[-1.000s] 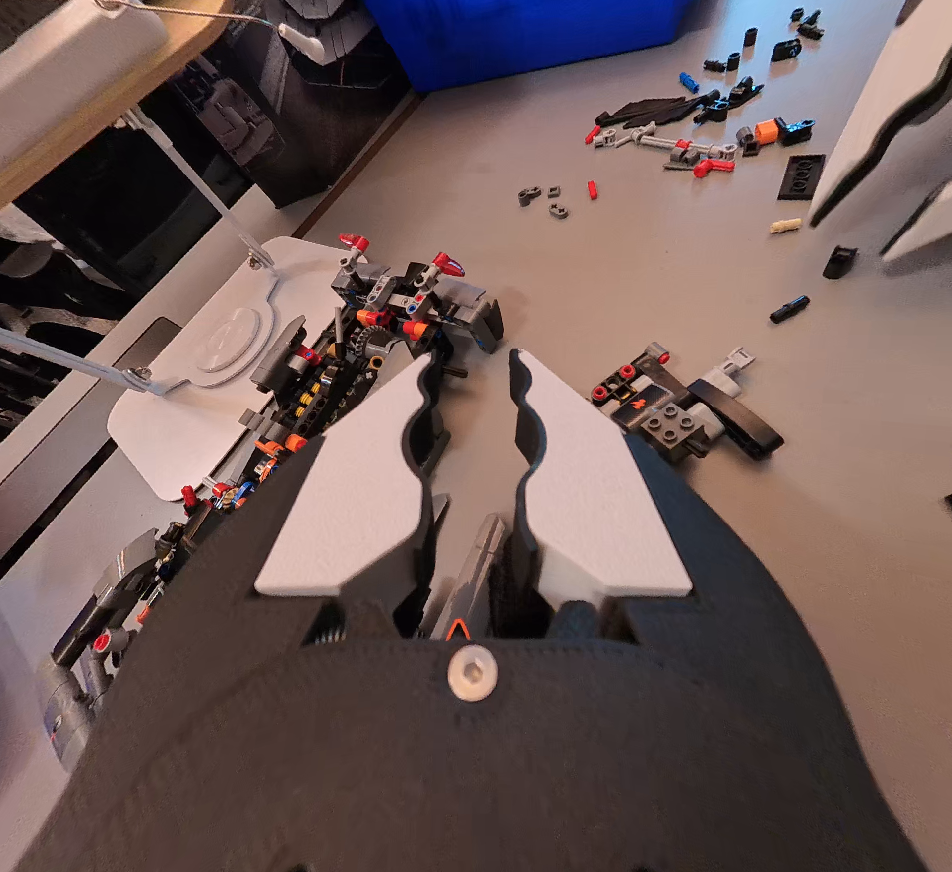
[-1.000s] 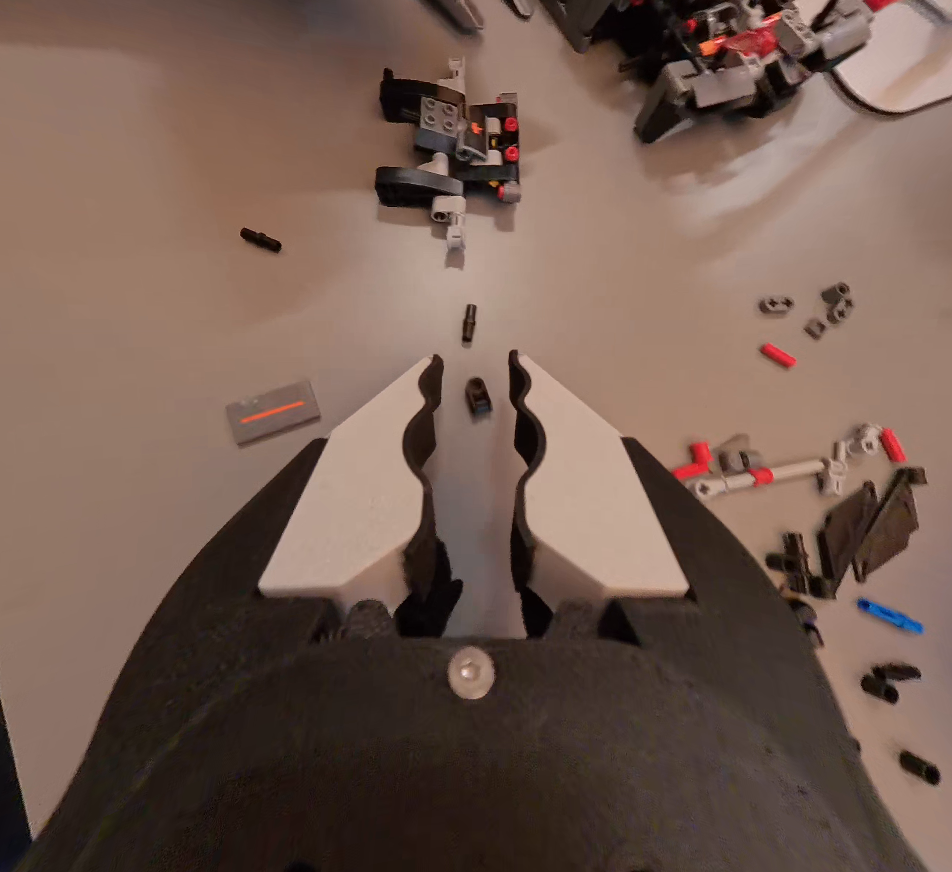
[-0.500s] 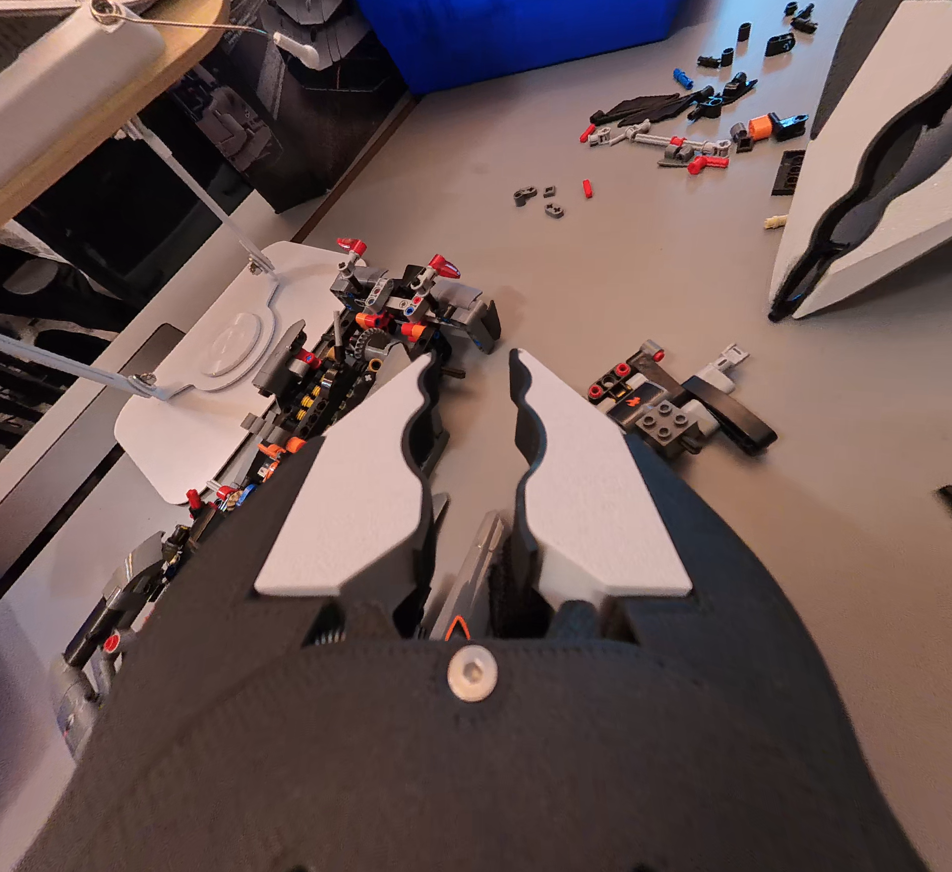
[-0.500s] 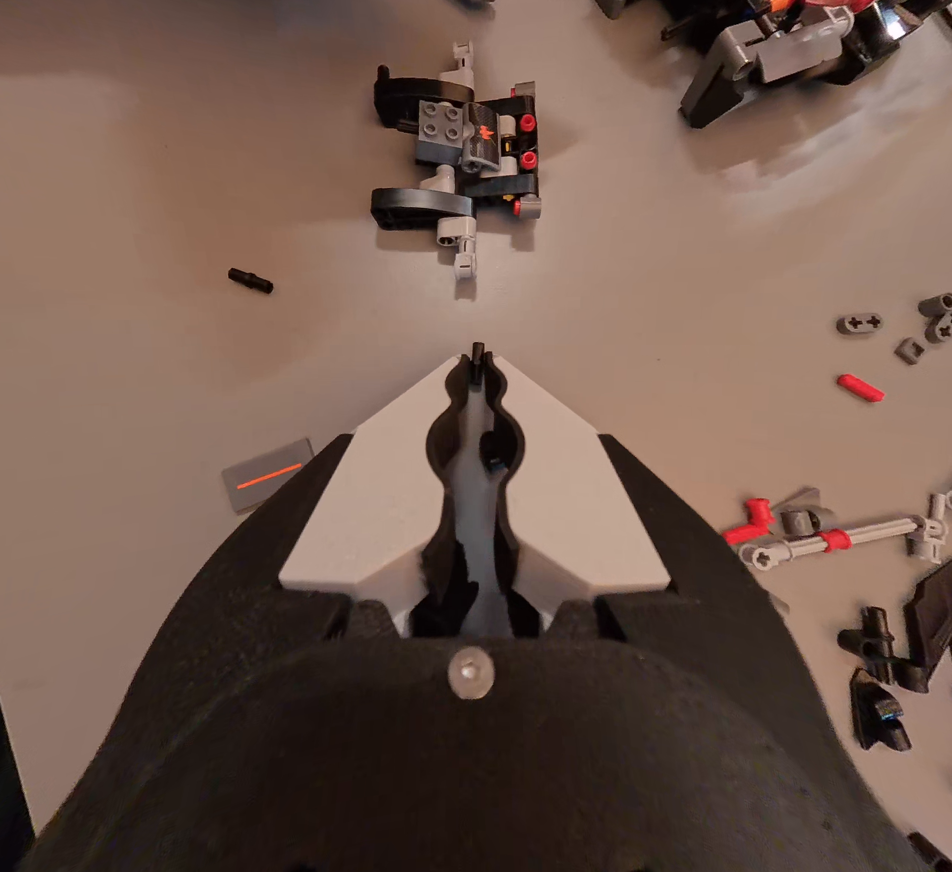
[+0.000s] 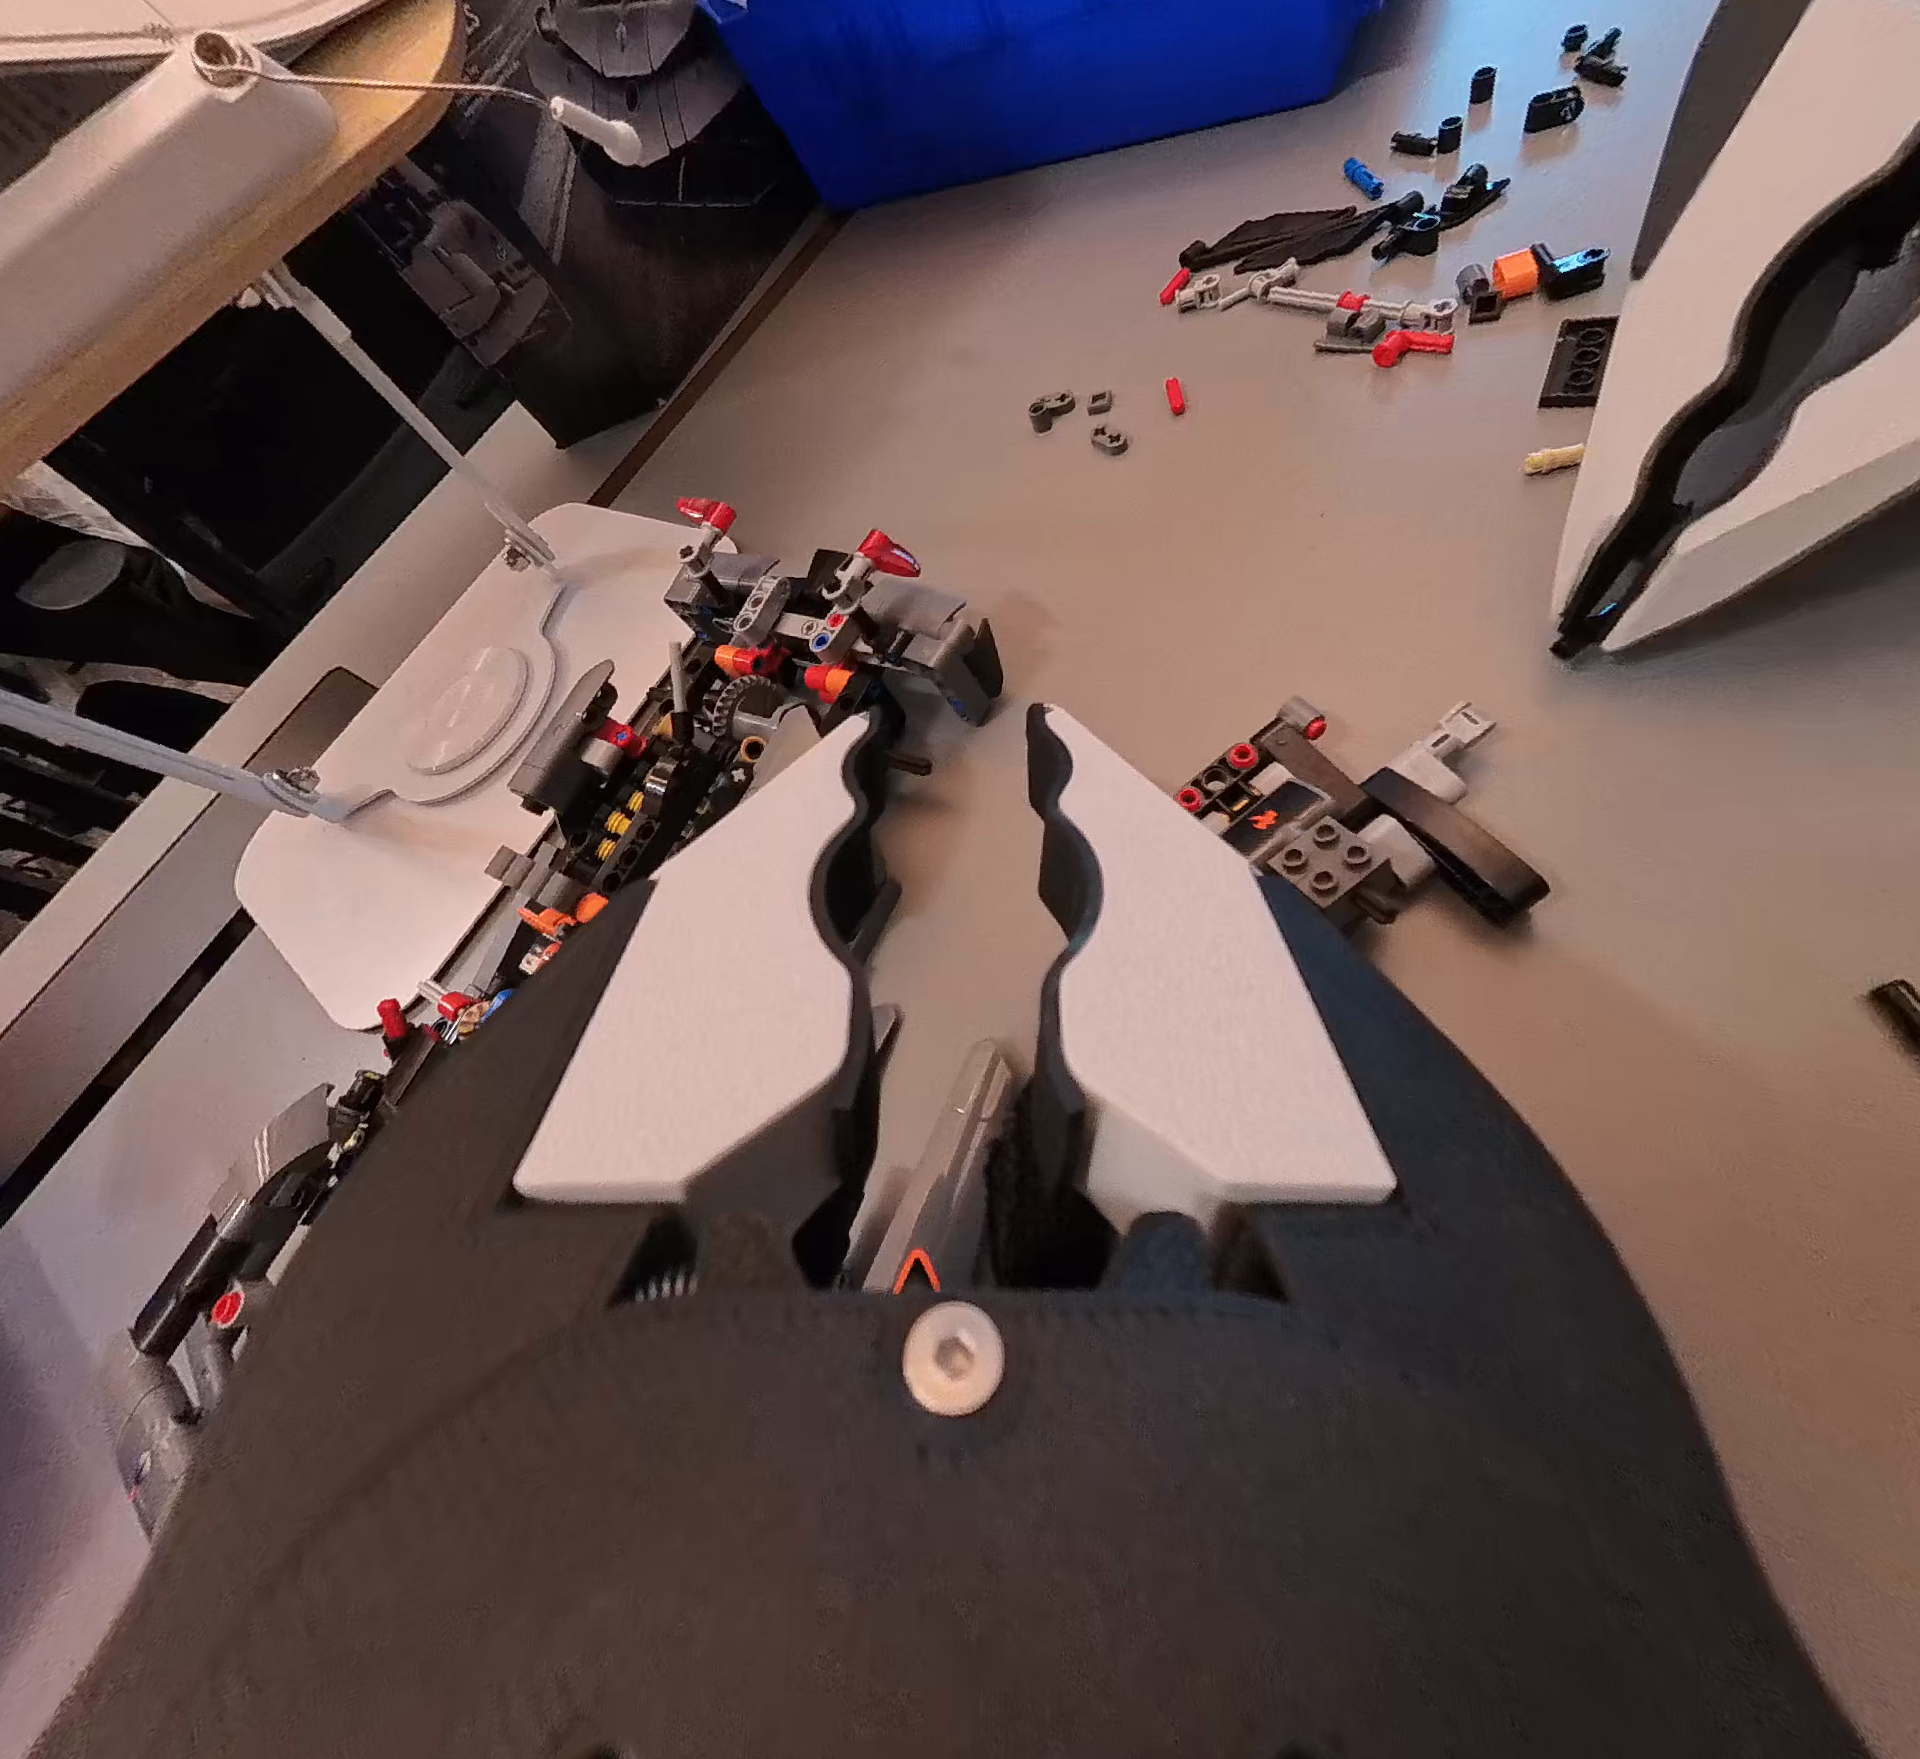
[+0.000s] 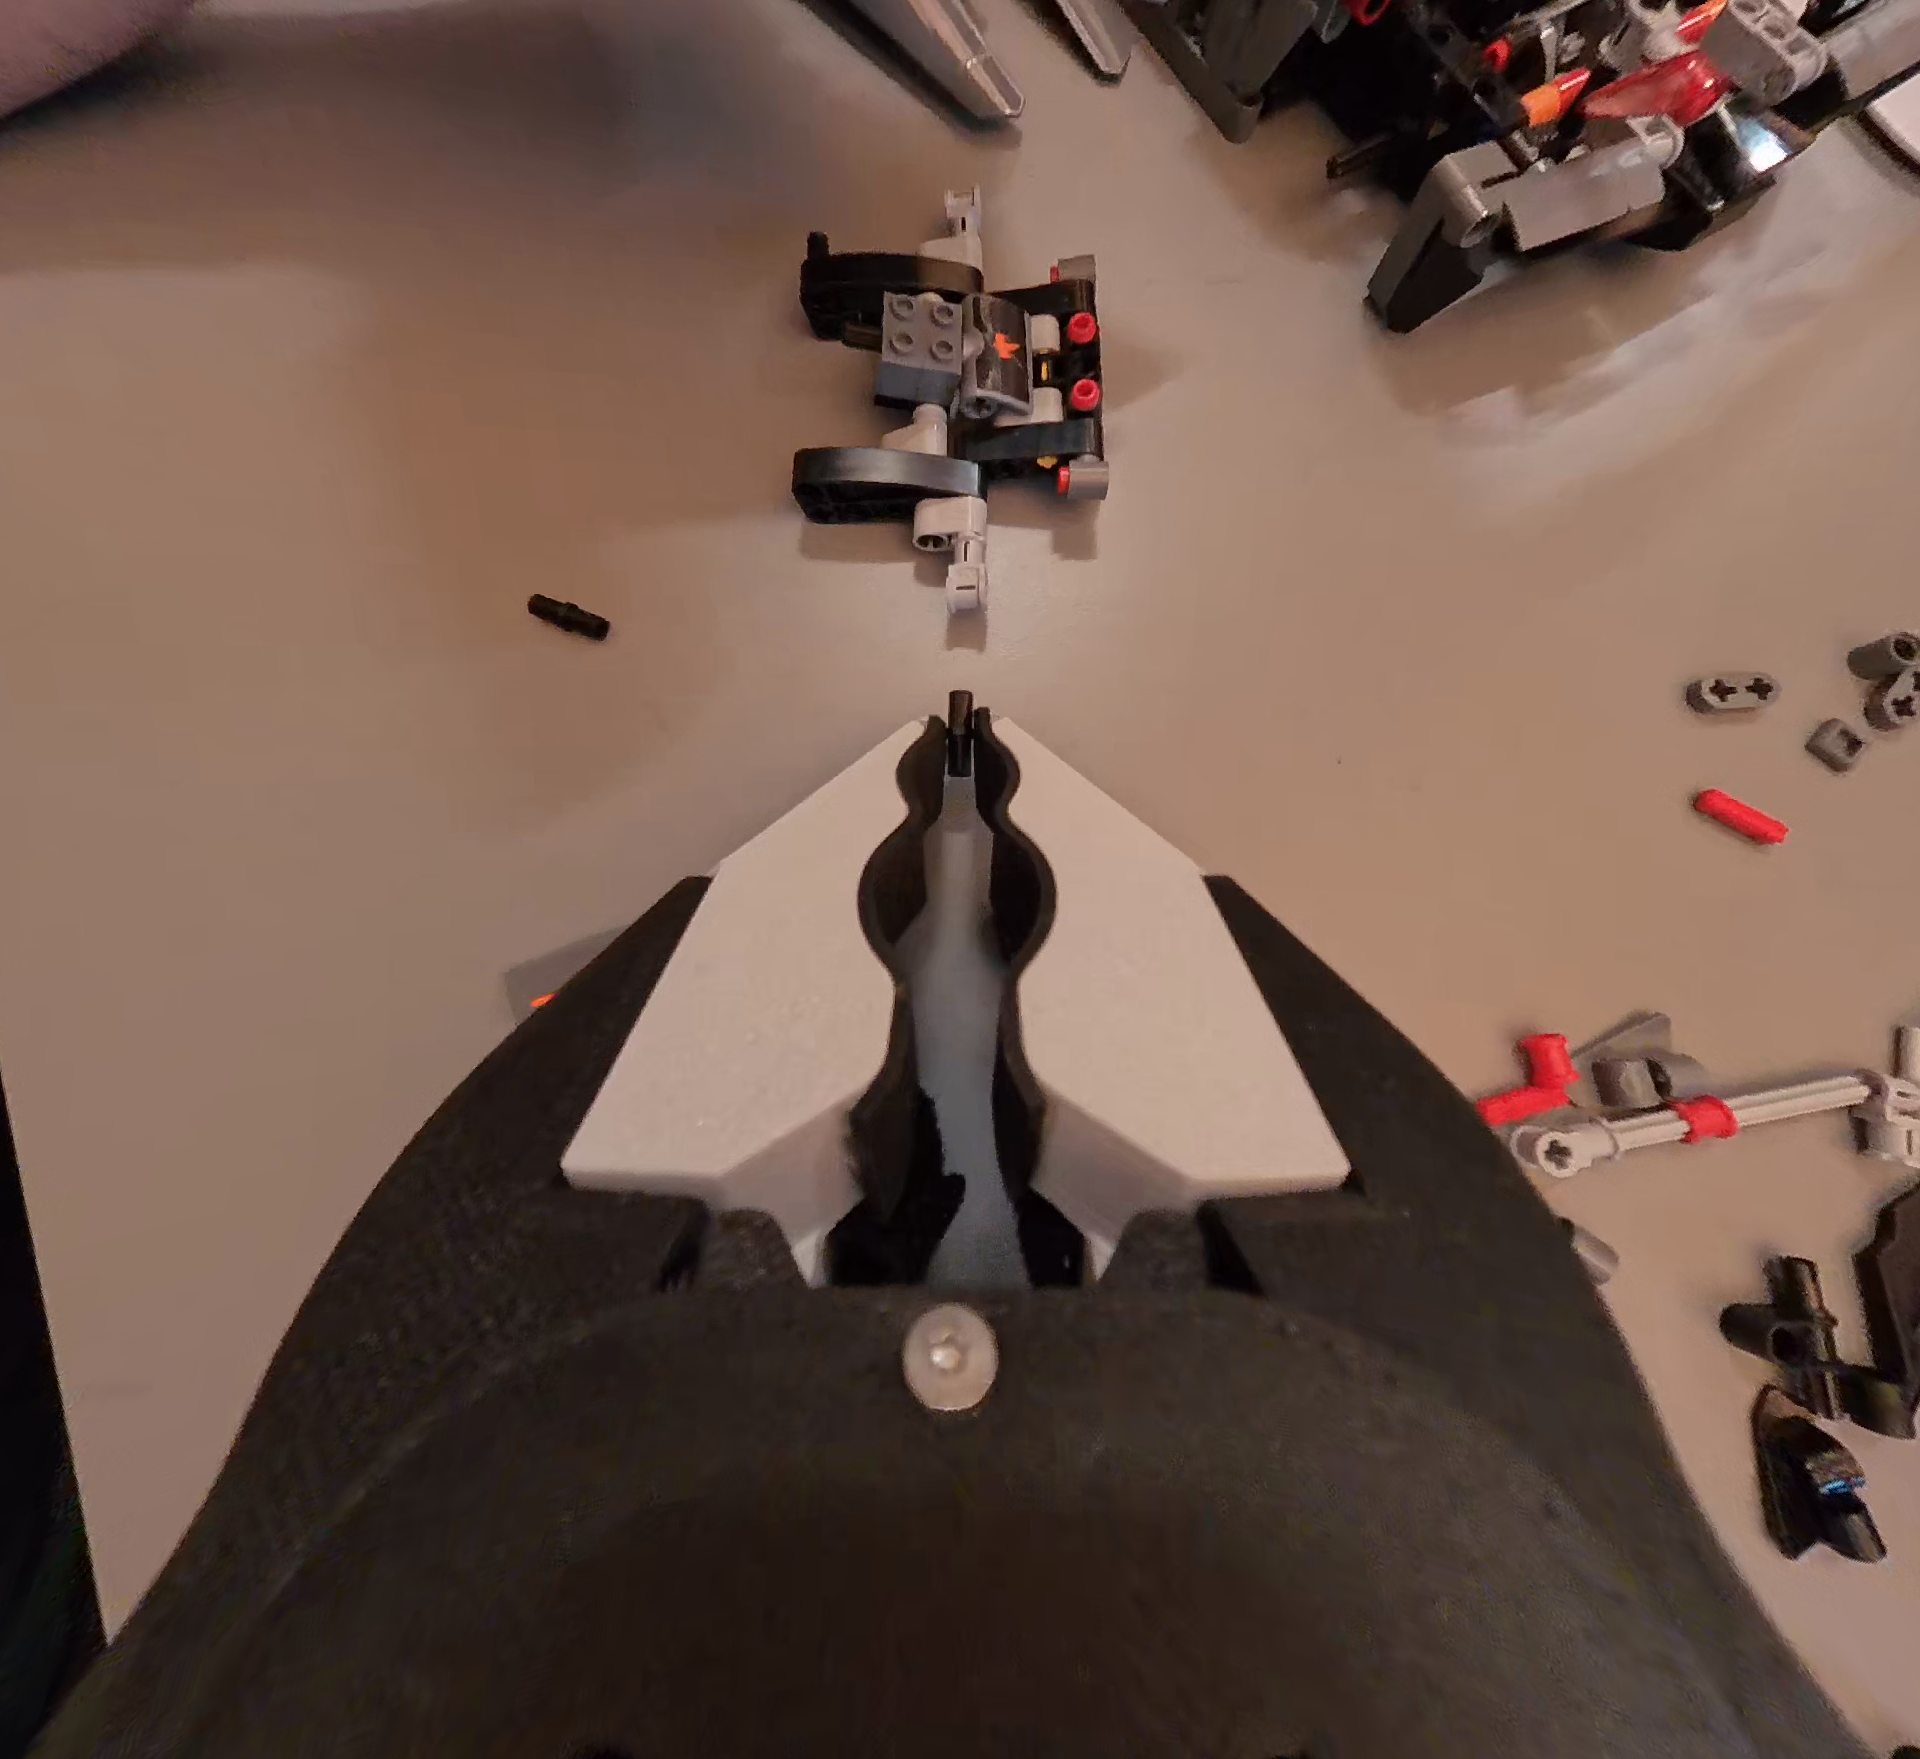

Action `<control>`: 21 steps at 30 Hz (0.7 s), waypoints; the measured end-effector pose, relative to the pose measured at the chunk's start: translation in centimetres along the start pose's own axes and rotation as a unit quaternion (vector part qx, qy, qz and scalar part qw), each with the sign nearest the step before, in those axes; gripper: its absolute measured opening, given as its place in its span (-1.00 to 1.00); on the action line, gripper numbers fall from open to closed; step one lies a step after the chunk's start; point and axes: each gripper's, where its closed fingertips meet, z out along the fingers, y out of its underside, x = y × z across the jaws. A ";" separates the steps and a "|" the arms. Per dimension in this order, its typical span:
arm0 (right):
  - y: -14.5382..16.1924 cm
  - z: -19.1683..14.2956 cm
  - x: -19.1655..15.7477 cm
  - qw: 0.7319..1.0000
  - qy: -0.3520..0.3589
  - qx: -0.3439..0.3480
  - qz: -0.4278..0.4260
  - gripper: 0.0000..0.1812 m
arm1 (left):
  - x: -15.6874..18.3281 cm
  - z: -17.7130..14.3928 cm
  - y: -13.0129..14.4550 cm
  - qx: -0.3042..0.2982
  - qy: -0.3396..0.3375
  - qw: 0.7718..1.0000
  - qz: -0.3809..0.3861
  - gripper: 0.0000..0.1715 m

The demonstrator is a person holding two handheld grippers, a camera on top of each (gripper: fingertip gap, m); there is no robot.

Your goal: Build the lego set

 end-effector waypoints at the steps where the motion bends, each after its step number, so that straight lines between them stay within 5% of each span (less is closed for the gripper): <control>1: -0.2 -0.1 0.1 1.000 0.002 0.003 -0.001 -0.97 | 0.0 0.0 0.0 0.000 0.000 1.000 0.001 -0.71; 14: -1.4 -0.7 -0.1 0.999 0.001 0.034 -0.003 -0.97 | 0.2 -0.1 -0.2 0.002 0.001 1.000 0.006 -0.71; 21: -3.5 -2.6 -0.6 0.994 -0.027 0.102 0.026 -0.97 | 4.2 -2.0 -4.1 0.091 0.085 0.991 0.041 -0.65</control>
